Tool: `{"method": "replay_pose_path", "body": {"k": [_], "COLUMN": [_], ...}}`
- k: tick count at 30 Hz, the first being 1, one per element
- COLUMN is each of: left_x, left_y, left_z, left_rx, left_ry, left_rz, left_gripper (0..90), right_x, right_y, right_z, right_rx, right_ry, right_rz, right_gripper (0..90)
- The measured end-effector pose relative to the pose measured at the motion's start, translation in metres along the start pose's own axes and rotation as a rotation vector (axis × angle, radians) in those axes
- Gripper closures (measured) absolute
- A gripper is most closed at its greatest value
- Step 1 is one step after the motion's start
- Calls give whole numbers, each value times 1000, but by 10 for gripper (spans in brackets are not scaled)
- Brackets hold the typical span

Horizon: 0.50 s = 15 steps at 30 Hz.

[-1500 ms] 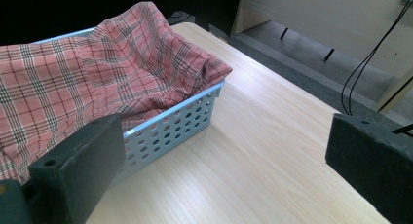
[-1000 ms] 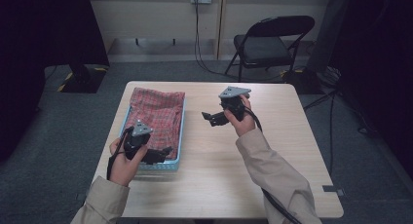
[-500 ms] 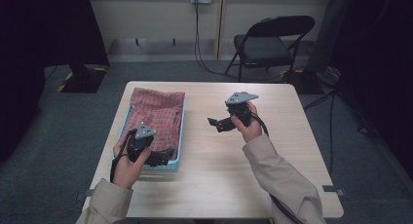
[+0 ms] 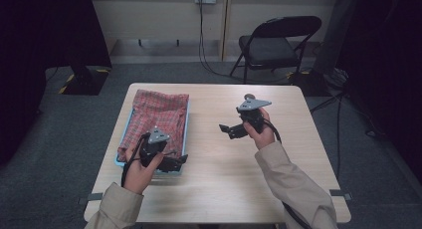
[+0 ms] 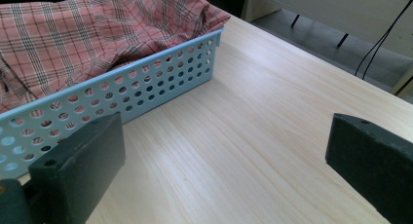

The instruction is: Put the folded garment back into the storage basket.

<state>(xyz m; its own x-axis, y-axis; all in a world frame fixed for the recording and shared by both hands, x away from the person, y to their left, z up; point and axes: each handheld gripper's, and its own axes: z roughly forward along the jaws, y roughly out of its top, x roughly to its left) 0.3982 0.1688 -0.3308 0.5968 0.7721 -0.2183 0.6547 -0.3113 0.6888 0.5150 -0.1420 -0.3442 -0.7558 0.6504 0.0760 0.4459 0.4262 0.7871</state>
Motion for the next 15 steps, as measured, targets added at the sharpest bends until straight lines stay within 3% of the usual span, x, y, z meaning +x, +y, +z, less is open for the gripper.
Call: {"method": "replay_pose_path", "body": {"k": [15], "left_x": [-12], "left_y": [3], "left_z": [12], "left_rx": [3], "left_ry": [-38], "left_rz": [10], "left_gripper": [59], "right_x": [-7], "right_y": [-11], "right_z": [-10], "right_rx": [6], "right_ry": [-14], "right_rz": [11], "right_gripper": [3]}}
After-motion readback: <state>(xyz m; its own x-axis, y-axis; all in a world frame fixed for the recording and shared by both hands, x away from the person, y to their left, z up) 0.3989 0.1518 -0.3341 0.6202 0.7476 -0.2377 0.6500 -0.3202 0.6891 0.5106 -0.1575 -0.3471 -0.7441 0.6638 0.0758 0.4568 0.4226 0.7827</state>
